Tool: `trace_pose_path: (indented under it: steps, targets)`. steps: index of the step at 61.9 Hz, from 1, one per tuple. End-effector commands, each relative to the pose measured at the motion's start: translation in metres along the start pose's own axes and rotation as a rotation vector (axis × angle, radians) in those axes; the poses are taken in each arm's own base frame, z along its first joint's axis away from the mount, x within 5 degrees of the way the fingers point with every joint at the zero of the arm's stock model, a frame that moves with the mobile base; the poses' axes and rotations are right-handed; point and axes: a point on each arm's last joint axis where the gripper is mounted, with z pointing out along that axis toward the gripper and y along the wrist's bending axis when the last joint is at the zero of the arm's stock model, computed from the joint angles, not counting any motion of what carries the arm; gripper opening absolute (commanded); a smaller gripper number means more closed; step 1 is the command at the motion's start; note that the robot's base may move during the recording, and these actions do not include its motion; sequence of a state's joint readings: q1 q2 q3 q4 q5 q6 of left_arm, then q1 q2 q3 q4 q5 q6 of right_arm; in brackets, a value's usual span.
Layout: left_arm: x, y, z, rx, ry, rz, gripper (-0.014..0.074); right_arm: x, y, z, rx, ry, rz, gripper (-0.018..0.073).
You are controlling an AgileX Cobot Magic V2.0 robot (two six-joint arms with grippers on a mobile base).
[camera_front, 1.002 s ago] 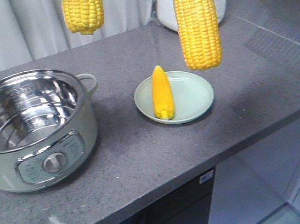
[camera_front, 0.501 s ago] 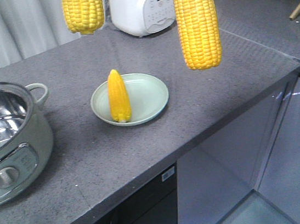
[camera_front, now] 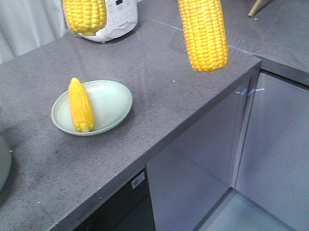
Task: Distribute corn equally
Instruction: 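Drive the base toward the counter with the two empty plates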
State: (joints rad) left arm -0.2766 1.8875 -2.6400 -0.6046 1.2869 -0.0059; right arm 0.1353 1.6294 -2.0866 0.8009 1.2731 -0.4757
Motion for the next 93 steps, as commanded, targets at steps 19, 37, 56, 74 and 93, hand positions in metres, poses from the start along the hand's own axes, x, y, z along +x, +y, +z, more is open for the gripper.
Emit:
trace_pose_path:
  steps: [19,37,56,74,93]
  targets:
    - [-0.0084,-0.0210,-0.0249,0.044,-0.083,0.024,-0.0008,-0.0071,0.0185,-0.0173,-0.035,-0.045,-0.031,-0.0002]
    - [-0.0084,-0.0210,-0.0249,0.044,-0.083,0.024,-0.0008,-0.0071,0.0185,-0.0173,-0.035,-0.045,-0.031,-0.0002]
    - [-0.0084,-0.0210,-0.0249,0.044,-0.083,0.024,-0.0008,-0.0071,0.0185,-0.0173,-0.035,-0.045,-0.031,-0.0002]
    - [-0.0084,-0.0210,-0.0249,0.044,-0.083,0.024,-0.0008,-0.0071,0.0185,-0.0173,-0.035,-0.045,-0.031,-0.0002]
    - [-0.0084,-0.0210,-0.0249,0.044,-0.083,0.024,-0.0008,-0.0071,0.0185,-0.0173,-0.035,-0.045,-0.031,-0.0002]
